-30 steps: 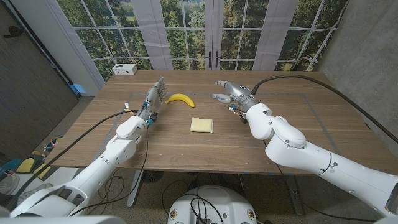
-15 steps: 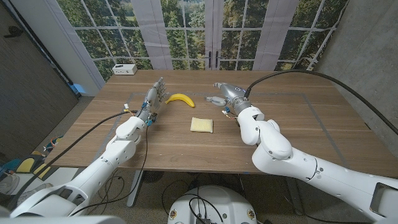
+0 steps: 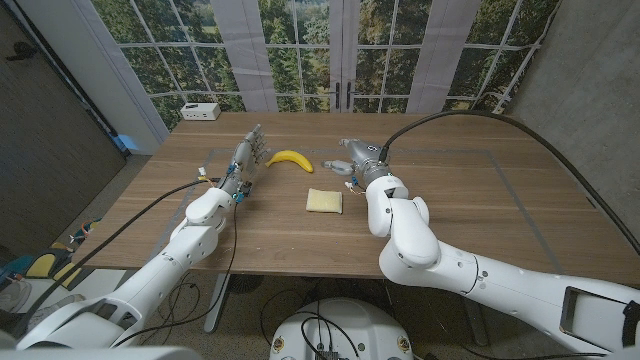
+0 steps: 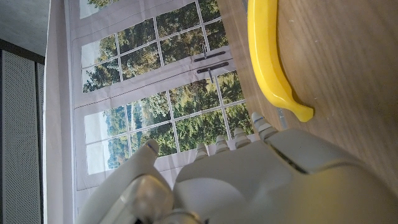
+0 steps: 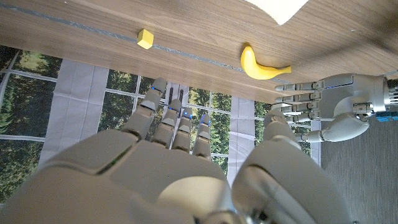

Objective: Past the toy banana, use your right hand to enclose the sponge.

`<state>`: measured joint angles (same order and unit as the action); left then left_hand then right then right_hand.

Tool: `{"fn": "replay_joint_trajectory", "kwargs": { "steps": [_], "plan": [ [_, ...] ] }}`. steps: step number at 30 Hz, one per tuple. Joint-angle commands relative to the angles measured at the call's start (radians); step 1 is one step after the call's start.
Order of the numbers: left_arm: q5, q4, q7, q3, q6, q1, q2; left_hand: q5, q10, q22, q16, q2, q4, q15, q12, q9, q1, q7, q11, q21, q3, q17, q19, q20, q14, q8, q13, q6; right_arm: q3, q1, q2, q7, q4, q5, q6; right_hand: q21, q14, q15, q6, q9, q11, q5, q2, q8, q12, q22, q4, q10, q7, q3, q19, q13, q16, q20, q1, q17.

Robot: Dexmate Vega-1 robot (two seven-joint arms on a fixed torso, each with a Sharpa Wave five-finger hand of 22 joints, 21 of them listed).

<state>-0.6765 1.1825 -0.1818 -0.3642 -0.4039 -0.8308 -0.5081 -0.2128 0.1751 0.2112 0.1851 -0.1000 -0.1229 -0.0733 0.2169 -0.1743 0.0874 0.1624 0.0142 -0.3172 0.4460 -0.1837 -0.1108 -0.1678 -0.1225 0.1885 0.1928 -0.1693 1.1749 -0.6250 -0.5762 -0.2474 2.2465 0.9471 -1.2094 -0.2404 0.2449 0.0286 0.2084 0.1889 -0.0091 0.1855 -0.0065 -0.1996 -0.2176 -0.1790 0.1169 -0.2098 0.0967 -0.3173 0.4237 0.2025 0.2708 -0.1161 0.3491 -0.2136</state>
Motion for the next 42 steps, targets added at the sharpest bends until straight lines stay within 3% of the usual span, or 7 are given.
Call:
{"fn": "replay_joint_trajectory", "kwargs": {
  "steps": [1, 3, 6, 14, 20, 32, 42],
  "plan": [
    [-0.001, -0.002, 0.000, 0.002, 0.000, -0.001, 0.000, 0.005, 0.030, 0.004, 0.004, -0.003, -0.002, 0.000, -0.003, -0.004, -0.010, -0.002, -0.003, 0.003, 0.000, -0.003, -0.001, -0.005, -0.008, -0.001, 0.004, 0.001, 0.048, 0.032, 0.049, -0.038, -0.048, 0.002, -0.019, -0.006, 0.007, -0.002, -0.006, 0.001, 0.000, 0.010, -0.006, 0.002, 0.004, -0.004, -0.002, 0.007, 0.000, 0.008, 0.010, 0.003, 0.010, -0.003, -0.009, -0.004],
    [-0.004, -0.001, 0.000, 0.003, 0.000, -0.001, 0.000, 0.005, 0.030, 0.004, 0.004, -0.003, -0.002, 0.001, -0.003, -0.004, -0.010, -0.001, -0.003, 0.003, 0.000, -0.003, -0.001, -0.005, -0.008, -0.002, 0.004, 0.000, 0.056, 0.034, 0.053, -0.030, -0.056, 0.001, -0.014, -0.006, 0.011, -0.003, -0.007, 0.001, 0.000, 0.010, -0.007, 0.002, 0.004, -0.004, -0.003, 0.007, 0.000, 0.010, 0.012, 0.003, 0.011, -0.003, -0.011, -0.004],
    [-0.005, -0.005, -0.005, 0.003, -0.003, -0.001, 0.001, 0.005, 0.030, 0.005, 0.004, -0.003, -0.002, 0.001, -0.003, -0.004, -0.010, -0.001, -0.003, 0.003, 0.000, -0.003, -0.001, -0.005, -0.008, -0.002, 0.004, -0.001, 0.063, 0.031, 0.059, -0.014, -0.067, 0.003, -0.009, -0.013, 0.055, 0.001, 0.018, 0.002, 0.011, 0.015, -0.009, -0.007, -0.013, -0.004, -0.003, -0.046, -0.005, 0.016, 0.042, 0.004, 0.022, 0.008, -0.011, -0.002],
    [-0.008, -0.003, -0.007, 0.006, -0.008, -0.007, 0.000, 0.005, 0.031, 0.005, 0.004, -0.002, -0.001, 0.001, -0.003, -0.004, -0.011, -0.002, -0.002, 0.003, 0.000, -0.003, -0.001, -0.004, -0.008, -0.002, 0.005, 0.000, 0.106, 0.045, 0.083, -0.008, -0.103, 0.031, -0.041, -0.014, 0.060, 0.003, 0.025, 0.002, 0.009, 0.016, -0.016, -0.008, -0.010, -0.004, 0.001, -0.044, -0.007, 0.020, 0.050, 0.004, 0.020, 0.011, -0.009, 0.001],
    [-0.010, 0.002, -0.005, 0.008, -0.006, -0.013, -0.002, 0.005, 0.030, 0.005, 0.005, -0.002, -0.001, 0.001, -0.003, -0.004, -0.011, -0.002, -0.002, 0.003, 0.000, -0.003, -0.001, -0.004, -0.008, -0.002, 0.005, 0.000, 0.094, 0.026, 0.094, 0.033, -0.129, 0.003, -0.020, -0.014, 0.090, 0.015, 0.049, 0.002, 0.009, 0.021, -0.027, -0.015, -0.015, -0.004, 0.002, -0.068, -0.007, 0.028, 0.064, 0.005, 0.026, 0.015, -0.010, 0.003],
    [-0.014, -0.004, -0.020, 0.008, -0.013, -0.011, -0.002, 0.005, 0.030, 0.005, 0.005, -0.001, -0.001, 0.001, -0.003, -0.004, -0.012, 0.000, -0.002, 0.003, 0.000, -0.003, -0.001, -0.005, -0.008, -0.002, 0.005, -0.001, 0.159, 0.053, 0.133, 0.049, -0.190, 0.027, -0.085, -0.013, 0.098, 0.014, 0.066, 0.001, 0.008, 0.025, -0.035, -0.017, -0.014, -0.004, 0.005, -0.077, -0.009, 0.033, 0.072, 0.005, 0.023, 0.022, -0.007, 0.006],
    [-0.017, -0.011, -0.021, 0.010, -0.016, -0.014, -0.001, 0.006, 0.030, 0.005, 0.005, 0.000, -0.001, 0.002, -0.003, -0.004, -0.013, 0.000, -0.001, 0.004, -0.001, -0.003, -0.001, -0.004, -0.009, -0.003, 0.005, -0.002, 0.207, 0.089, 0.173, 0.080, -0.232, -0.029, -0.154, -0.008, 0.089, 0.003, 0.063, 0.001, 0.015, 0.031, -0.038, -0.012, -0.008, -0.004, 0.010, -0.071, -0.009, 0.035, 0.067, 0.005, 0.014, 0.025, 0.004, 0.008]
  ]
}}
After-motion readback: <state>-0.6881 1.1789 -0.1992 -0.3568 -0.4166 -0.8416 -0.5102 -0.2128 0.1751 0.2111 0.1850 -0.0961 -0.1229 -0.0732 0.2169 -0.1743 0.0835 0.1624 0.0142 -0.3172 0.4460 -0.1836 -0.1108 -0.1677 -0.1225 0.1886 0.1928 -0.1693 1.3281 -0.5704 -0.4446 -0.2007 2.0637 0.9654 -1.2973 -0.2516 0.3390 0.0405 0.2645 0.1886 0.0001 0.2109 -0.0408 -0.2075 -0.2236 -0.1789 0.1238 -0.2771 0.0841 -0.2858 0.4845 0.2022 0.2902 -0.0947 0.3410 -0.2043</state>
